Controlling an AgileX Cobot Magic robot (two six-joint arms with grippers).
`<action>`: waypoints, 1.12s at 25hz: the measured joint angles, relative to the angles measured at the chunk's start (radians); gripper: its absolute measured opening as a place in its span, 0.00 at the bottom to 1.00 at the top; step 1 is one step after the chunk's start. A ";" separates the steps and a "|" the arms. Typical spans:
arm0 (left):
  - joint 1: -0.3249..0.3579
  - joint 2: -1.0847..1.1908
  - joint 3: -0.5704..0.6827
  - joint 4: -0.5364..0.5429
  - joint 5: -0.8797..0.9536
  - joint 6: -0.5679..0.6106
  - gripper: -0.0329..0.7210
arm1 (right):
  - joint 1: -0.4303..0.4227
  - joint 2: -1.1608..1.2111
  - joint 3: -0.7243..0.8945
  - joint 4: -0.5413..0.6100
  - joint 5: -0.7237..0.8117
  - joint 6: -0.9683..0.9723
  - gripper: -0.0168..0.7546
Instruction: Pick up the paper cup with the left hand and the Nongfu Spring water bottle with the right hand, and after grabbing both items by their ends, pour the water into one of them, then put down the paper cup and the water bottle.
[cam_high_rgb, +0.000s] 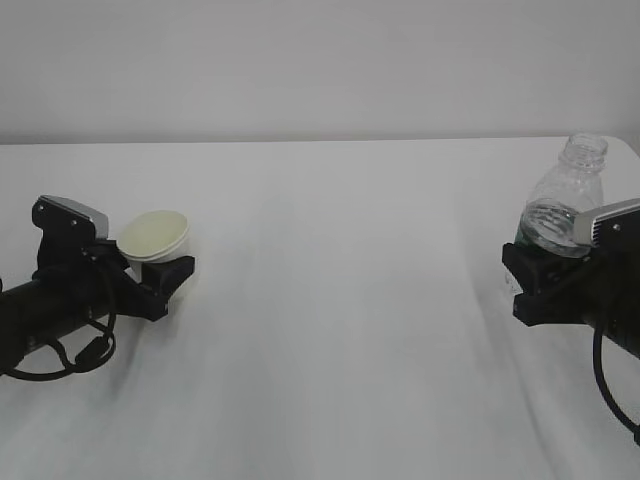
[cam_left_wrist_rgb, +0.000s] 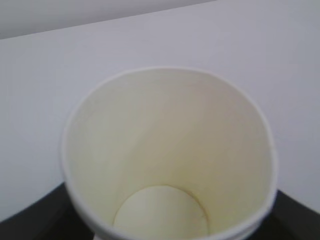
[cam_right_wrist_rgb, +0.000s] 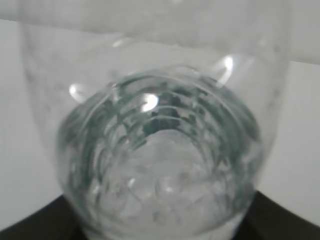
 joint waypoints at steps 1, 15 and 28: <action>0.000 0.000 0.000 0.003 0.000 0.000 0.74 | 0.000 0.000 0.000 0.000 0.000 0.000 0.55; 0.000 0.000 0.000 0.040 -0.002 0.000 0.74 | 0.000 0.000 0.000 0.000 0.000 0.000 0.55; -0.019 -0.038 0.000 0.099 0.000 -0.004 0.74 | 0.000 0.000 0.000 0.000 0.000 0.000 0.55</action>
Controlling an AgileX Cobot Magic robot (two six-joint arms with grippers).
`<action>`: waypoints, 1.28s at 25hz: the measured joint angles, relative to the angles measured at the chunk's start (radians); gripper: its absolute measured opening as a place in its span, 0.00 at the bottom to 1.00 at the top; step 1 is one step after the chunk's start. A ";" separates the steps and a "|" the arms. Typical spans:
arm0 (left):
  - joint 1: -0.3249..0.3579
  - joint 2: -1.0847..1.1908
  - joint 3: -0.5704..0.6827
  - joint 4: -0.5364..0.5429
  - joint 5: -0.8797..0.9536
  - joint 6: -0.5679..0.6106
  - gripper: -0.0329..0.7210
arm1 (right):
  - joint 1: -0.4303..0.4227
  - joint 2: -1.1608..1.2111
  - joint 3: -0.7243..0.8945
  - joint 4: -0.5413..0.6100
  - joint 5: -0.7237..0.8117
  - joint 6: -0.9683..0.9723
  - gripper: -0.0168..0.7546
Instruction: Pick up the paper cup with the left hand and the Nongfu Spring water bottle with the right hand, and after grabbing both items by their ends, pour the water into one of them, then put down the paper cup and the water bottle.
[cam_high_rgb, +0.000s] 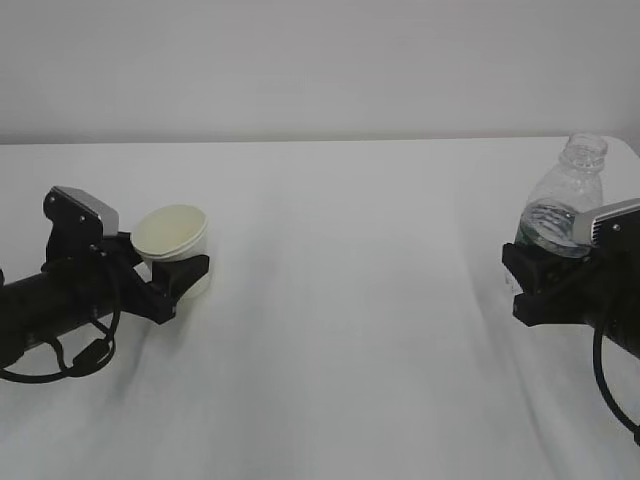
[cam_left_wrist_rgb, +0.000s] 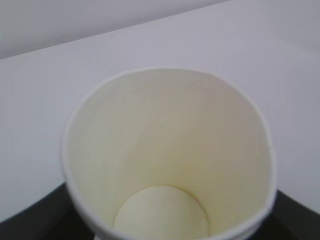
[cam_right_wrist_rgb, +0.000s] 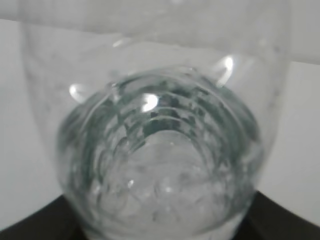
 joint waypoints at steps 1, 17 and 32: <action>-0.005 -0.002 0.000 0.000 0.000 0.000 0.74 | 0.000 0.000 0.000 0.000 0.000 0.000 0.55; -0.135 -0.026 0.000 0.012 0.000 -0.004 0.71 | 0.000 0.000 0.000 0.000 0.000 0.000 0.55; -0.180 -0.026 -0.139 0.317 0.000 -0.254 0.70 | 0.000 0.000 0.000 0.000 0.000 -0.013 0.55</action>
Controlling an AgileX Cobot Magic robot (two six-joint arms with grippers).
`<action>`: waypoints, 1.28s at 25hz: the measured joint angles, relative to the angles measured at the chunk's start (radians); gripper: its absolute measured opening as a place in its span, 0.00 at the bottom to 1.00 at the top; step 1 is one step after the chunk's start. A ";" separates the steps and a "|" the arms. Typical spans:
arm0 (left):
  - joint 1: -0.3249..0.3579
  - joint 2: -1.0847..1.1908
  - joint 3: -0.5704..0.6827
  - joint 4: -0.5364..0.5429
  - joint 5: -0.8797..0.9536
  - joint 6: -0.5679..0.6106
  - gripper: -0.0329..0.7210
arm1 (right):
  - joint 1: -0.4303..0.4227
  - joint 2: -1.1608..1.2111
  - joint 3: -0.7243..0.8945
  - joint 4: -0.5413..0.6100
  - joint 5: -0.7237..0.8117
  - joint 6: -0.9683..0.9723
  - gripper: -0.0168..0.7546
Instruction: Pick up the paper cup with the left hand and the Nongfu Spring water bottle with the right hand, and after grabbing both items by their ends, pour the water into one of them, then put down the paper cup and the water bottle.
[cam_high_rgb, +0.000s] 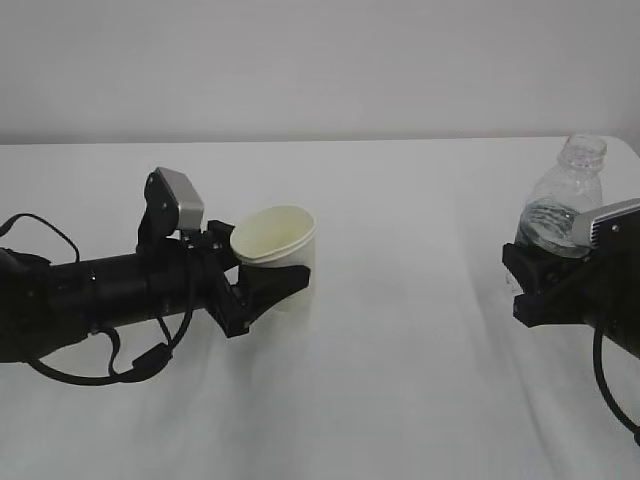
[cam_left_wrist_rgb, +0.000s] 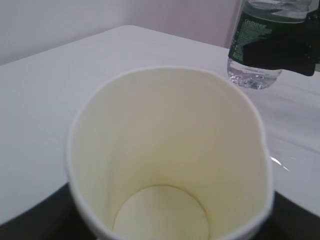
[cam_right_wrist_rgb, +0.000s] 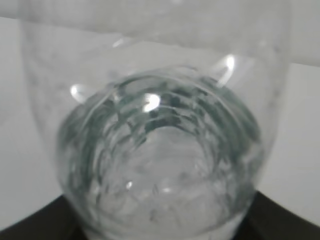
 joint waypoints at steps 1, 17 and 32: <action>0.000 0.000 -0.006 0.009 0.000 -0.010 0.70 | 0.000 0.000 0.000 0.000 0.000 -0.001 0.55; -0.105 0.000 -0.133 0.180 0.000 -0.140 0.70 | 0.000 0.000 0.000 0.000 0.000 -0.004 0.55; -0.132 0.000 -0.156 0.296 0.007 -0.236 0.70 | 0.000 0.000 0.038 -0.013 0.000 -0.004 0.55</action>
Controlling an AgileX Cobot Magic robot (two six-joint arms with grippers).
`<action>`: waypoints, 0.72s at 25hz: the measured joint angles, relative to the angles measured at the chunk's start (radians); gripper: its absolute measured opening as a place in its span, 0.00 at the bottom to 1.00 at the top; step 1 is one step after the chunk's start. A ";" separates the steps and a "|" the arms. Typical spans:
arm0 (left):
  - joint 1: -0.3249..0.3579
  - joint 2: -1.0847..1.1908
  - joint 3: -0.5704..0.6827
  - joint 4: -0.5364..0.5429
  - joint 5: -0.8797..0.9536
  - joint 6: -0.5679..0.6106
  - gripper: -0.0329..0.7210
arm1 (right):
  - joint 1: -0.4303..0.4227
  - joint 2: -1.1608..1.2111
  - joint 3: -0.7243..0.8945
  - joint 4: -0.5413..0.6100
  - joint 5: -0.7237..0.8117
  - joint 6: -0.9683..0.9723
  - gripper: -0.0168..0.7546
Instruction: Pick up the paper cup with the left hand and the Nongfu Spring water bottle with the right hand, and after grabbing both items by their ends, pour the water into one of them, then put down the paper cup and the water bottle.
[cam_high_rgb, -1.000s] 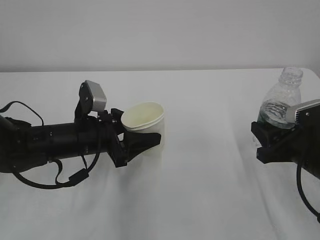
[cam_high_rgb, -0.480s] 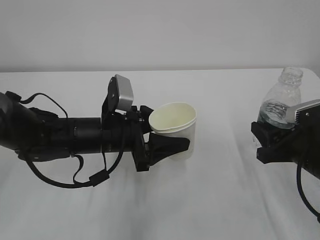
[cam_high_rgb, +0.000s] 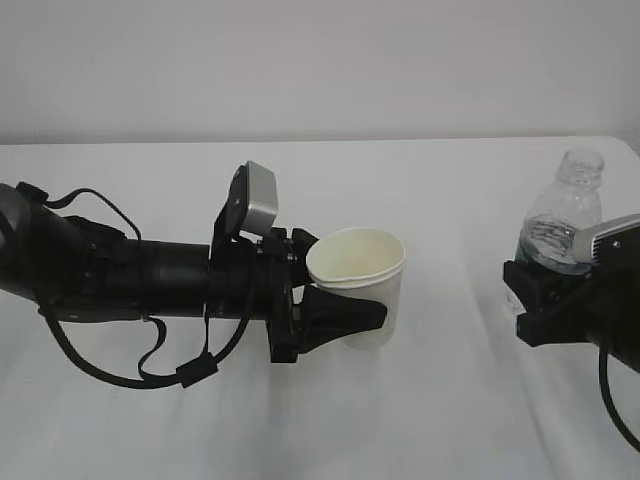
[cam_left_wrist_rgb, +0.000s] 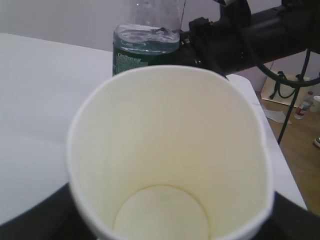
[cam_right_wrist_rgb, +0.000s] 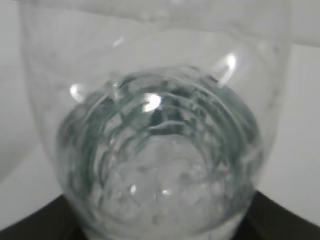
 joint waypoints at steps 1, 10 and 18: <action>-0.002 0.000 0.000 0.004 0.000 -0.004 0.70 | 0.000 0.000 0.008 -0.006 0.000 -0.002 0.55; -0.070 0.000 0.000 0.008 0.066 -0.009 0.70 | 0.000 -0.068 0.044 -0.037 0.000 -0.008 0.55; -0.105 0.000 0.000 0.006 0.084 -0.010 0.70 | 0.000 -0.154 0.118 -0.037 0.000 -0.008 0.55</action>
